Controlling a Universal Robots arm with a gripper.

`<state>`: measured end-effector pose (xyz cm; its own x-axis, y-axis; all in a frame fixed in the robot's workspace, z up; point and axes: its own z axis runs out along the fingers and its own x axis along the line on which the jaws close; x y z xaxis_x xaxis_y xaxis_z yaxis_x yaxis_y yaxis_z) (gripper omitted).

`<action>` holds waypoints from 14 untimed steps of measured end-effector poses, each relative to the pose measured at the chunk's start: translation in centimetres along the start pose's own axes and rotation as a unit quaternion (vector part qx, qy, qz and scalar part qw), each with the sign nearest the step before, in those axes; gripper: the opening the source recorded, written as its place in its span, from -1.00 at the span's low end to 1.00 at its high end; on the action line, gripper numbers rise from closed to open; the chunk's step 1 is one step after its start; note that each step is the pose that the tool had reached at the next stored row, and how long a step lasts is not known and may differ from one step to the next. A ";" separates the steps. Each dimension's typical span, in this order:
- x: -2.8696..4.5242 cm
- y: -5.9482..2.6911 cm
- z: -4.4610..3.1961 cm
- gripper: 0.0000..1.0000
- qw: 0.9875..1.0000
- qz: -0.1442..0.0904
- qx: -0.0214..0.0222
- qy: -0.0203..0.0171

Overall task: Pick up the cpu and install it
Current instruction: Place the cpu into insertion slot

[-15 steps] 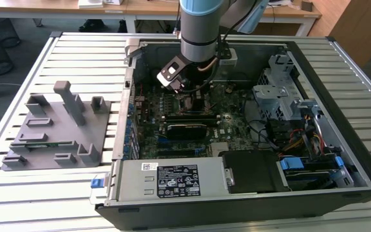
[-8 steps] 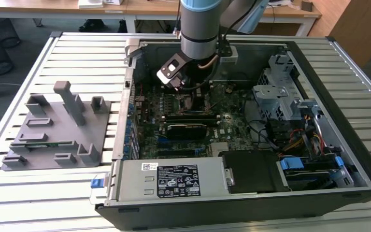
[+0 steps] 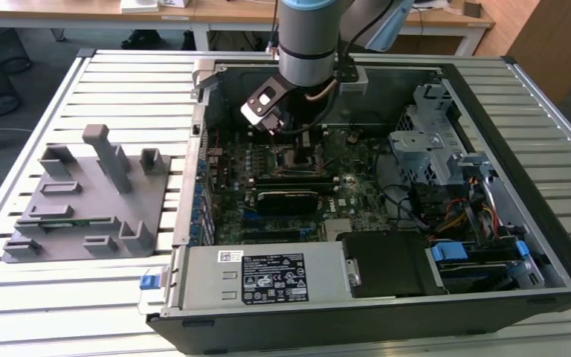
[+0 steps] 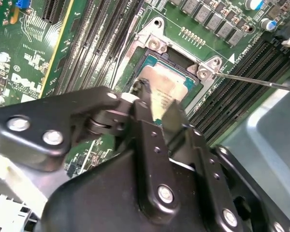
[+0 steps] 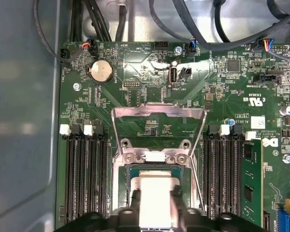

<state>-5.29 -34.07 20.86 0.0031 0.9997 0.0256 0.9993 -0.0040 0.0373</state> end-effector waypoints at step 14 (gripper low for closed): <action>0.02 0.03 -0.69 -0.79 1.000 0.000 0.000 0.000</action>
<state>-5.29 -34.06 21.56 0.0031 0.9997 0.0258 0.9993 -0.0041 0.0370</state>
